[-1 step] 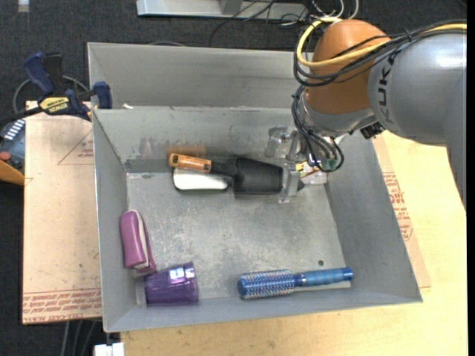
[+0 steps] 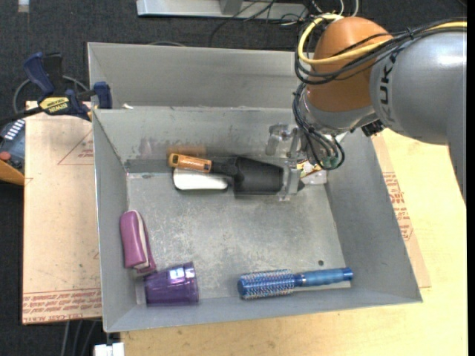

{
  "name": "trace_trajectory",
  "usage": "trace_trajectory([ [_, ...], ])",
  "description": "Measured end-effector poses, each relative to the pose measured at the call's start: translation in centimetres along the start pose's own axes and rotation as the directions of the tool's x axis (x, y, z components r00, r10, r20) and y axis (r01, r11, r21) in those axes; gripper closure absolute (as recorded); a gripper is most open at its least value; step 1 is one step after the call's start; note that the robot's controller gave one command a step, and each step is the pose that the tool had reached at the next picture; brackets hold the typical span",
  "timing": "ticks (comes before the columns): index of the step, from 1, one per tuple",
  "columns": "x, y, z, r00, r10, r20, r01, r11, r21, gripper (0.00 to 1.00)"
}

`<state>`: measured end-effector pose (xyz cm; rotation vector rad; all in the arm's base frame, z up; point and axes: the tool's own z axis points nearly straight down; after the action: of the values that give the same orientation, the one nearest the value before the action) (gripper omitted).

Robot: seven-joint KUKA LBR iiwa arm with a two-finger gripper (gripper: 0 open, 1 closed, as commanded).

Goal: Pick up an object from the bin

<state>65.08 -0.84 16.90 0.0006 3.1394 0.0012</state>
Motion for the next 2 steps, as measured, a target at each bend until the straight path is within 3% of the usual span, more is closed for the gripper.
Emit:
trace_trajectory([
  [1, -0.2, 2.1, 5.9, 0.999, 0.044, 0.004, -0.044, 0.999, -0.001, 0.0],
  [2, -0.1, 3.9, 9.8, 0.995, -0.096, 0.004, 0.096, 0.995, -0.001, 1.0],
])
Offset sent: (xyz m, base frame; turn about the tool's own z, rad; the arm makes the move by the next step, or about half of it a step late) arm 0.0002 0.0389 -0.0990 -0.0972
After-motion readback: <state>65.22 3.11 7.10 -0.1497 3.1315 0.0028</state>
